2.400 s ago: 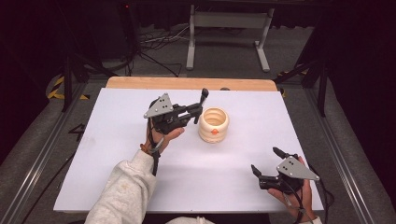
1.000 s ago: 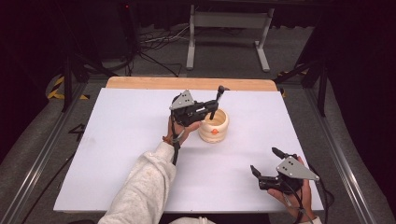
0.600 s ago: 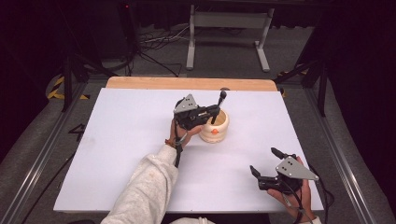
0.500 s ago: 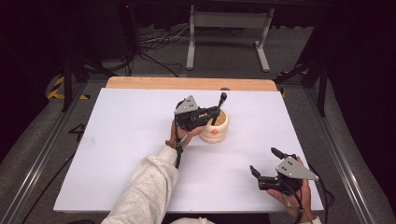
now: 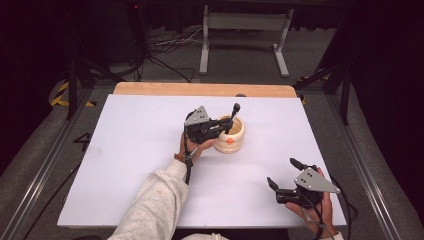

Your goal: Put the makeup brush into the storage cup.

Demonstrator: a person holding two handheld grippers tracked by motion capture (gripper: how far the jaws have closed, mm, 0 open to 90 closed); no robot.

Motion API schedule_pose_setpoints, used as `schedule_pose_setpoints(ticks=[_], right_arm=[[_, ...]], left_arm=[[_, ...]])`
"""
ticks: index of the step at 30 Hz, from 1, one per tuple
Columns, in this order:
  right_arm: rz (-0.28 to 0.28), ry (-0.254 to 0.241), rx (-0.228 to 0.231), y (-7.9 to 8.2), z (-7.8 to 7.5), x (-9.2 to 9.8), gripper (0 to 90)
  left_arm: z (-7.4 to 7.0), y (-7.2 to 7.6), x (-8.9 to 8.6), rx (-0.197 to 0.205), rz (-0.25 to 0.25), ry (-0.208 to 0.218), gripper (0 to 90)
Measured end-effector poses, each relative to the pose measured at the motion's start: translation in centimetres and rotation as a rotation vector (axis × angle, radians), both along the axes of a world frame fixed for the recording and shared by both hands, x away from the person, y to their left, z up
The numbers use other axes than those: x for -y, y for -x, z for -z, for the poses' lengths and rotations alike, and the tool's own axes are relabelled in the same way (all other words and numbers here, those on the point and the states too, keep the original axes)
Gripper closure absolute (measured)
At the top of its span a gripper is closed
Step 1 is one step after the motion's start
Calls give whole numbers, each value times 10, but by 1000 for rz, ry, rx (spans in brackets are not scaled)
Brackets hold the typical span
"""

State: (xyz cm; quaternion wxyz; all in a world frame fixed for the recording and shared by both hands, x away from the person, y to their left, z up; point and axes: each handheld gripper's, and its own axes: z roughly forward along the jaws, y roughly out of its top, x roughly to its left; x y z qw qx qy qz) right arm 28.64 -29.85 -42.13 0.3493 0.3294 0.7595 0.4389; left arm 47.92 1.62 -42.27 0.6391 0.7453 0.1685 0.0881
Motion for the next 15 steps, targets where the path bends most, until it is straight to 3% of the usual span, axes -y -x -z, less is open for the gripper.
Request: schedule_pose_setpoints(ticks=[15], right_arm=[[4, 8, 5, 0, 0, 0, 83]], left_arm=[[4, 3, -2, -2, -13, -13, 793]])
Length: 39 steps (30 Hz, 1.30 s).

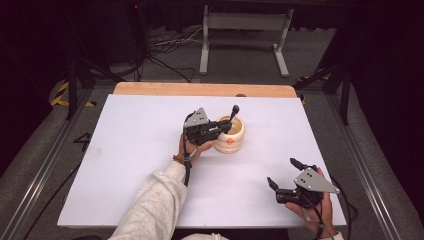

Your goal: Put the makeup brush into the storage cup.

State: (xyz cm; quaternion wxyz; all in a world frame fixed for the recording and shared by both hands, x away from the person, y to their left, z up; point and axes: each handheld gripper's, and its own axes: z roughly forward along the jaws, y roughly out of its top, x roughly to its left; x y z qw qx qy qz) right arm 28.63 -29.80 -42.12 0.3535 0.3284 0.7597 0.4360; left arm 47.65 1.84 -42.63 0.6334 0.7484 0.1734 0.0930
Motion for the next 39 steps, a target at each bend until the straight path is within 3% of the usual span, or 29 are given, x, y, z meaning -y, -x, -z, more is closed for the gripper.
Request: schedule_pose_setpoints(ticks=[17, 19, 21, 35, 39], right_arm=[[-5, 4, -3, 0, 0, 0, 83], [-5, 2, -1, 0, 0, 0, 83], [-3, 2, 4, 1, -1, 0, 83], [-5, 6, 3, 1, -1, -1, 83], [-6, 8, 3, 1, -1, -1, 83]], left_arm=[[-2, 1, 0, 6, -17, -13, 783], [-3, 3, -1, 16, -37, 2, 735], [-6, 5, -2, 30, -35, 0, 743], [-21, 16, -7, 108, -78, -52, 588], [-24, 19, -8, 122, -96, -60, 495]])
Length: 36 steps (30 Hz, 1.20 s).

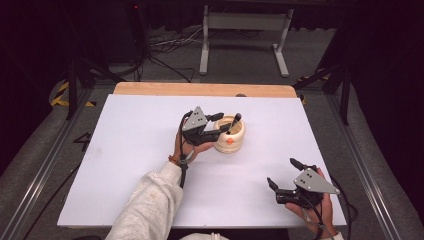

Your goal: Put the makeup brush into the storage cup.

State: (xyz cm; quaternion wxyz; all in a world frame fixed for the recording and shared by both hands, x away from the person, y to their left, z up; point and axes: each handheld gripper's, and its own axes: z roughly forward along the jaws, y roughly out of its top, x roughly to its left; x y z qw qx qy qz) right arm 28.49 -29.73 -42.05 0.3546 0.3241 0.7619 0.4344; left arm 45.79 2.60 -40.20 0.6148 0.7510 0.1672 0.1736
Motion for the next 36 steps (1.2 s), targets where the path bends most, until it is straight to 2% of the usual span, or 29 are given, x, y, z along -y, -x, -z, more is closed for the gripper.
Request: schedule_pose_setpoints(ticks=[3, 7, 11, 20, 22, 23, 24, 36], right_arm=[[0, 0, 0, 0, 0, 0, 83], [0, -1, 0, 0, 0, 0, 83], [-2, 0, -2, 0, 0, -1, 83], [-2, 1, -4, 0, 0, 0, 83], [-2, 2, -5, 0, 0, 0, 83], [-2, 3, -4, 0, 0, 0, 83], [-3, 3, -6, 0, 0, 0, 83], [1, 5, -1, 0, 0, 0, 83]], left_arm=[[-6, 5, -1, 25, -7, -29, 441], [-10, 8, -3, 37, -8, -38, 405], [-15, 11, -2, 59, -40, -87, 264], [-19, 14, -8, 66, -42, -71, 123], [-20, 14, -10, 72, -49, -90, 81], [-20, 15, -11, 73, -51, -91, 77], [-20, 15, -12, 70, -42, -75, 71], [-26, 21, -28, 88, -53, -81, 44]])
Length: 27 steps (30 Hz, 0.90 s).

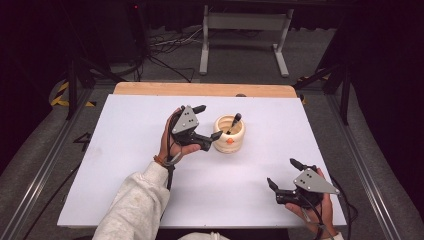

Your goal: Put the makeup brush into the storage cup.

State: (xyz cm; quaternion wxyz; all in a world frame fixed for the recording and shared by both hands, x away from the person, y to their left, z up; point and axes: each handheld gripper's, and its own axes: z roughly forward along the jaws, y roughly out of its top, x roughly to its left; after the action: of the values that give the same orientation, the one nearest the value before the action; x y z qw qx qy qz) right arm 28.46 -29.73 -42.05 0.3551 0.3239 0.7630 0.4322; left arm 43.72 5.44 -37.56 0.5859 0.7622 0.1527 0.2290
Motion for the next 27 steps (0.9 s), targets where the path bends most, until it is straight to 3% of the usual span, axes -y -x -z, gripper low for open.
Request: schedule_pose_setpoints(ticks=[13, 27], right_arm=[[3, 0, -1, 0, 0, 0, 83], [1, 2, -1, 0, 0, -1, 83]], left_arm=[[-2, 10, -16, 44, -18, -19, 36], [-3, 22, -33, 66, -15, -46, 26]])
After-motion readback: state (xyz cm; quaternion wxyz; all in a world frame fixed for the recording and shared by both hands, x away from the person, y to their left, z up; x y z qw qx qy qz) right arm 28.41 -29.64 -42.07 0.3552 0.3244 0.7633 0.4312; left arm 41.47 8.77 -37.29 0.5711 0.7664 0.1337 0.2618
